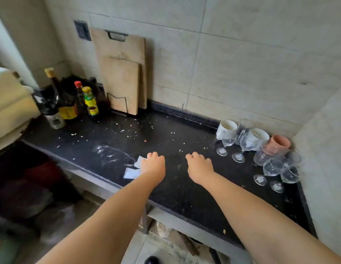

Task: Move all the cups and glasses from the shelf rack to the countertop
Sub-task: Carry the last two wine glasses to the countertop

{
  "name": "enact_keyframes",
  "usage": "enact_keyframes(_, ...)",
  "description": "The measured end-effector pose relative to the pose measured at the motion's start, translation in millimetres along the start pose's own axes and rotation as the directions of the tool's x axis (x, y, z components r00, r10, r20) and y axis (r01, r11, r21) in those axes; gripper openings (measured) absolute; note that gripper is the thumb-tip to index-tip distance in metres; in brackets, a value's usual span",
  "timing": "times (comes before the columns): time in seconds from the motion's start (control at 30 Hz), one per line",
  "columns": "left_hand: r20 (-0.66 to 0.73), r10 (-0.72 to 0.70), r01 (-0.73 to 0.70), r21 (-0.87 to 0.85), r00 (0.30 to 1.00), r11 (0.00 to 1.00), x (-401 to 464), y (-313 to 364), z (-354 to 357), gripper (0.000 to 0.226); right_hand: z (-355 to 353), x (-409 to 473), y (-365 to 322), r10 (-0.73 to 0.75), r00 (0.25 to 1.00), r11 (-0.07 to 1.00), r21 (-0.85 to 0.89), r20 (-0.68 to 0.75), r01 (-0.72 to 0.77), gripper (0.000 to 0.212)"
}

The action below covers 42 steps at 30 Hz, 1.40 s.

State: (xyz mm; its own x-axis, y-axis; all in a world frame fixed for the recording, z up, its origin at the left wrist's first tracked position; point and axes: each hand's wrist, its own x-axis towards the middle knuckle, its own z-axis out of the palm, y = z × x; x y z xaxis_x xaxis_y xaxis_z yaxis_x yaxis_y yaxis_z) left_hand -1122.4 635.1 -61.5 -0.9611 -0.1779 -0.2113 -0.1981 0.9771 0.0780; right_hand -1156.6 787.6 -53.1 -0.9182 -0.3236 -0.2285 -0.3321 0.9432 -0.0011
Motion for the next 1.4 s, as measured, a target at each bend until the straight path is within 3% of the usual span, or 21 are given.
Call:
enact_keyframes(0.13, 0.015, -0.211, 0.211, -0.056, 0.977, 0.976, -54, -44, 15, 0.038, 8, -11, -48, -0.183, 0.983, 0.982, -0.049, 0.025, 0.184, 0.049)
enact_keyframes(0.3, 0.086, -0.445, 0.453, -0.111, 0.891, 0.885, -150, -94, 51, 0.038, 37, -44, -121, -0.409, 0.902, 0.898, -0.113, 0.14, 0.425, 0.042)
enact_keyframes(0.53, 0.139, -0.754, 0.767, -0.142, 0.641, 0.626, -295, -169, 85, 0.036, 70, -126, -240, -0.698, 0.674, 0.67, -0.114, 0.24, 0.734, 0.033)
enact_keyframes(0.73, 0.12, -0.861, 0.864, -0.185, 0.494, 0.469, -400, -202, 101, 0.044, 90, -213, -322, -0.825, 0.491, 0.476, -0.125, 0.28, 0.871, 0.042)
enact_keyframes(1.03, 0.165, -0.93, 0.935, -0.198, 0.329, 0.295, -601, -282, 133, 0.043, 126, -369, -449, -0.877, 0.383, 0.357, -0.138, 0.292, 0.924, 0.045)
enact_keyframes(1.27, 0.145, -0.981, 0.969, -0.23, 0.128, 0.092, -754, -345, 135, 0.042, 130, -519, -564, -0.947, 0.148, 0.117, -0.125, 0.284, 0.985, 0.046)
enact_keyframes(1.4, 0.13, -0.989, 0.973, -0.227, 0.067, 0.036, -807, -382, 125, 0.044, 122, -570, -621, -0.967, 0.043, 0.007, -0.14, 0.252, 0.99, 0.047)
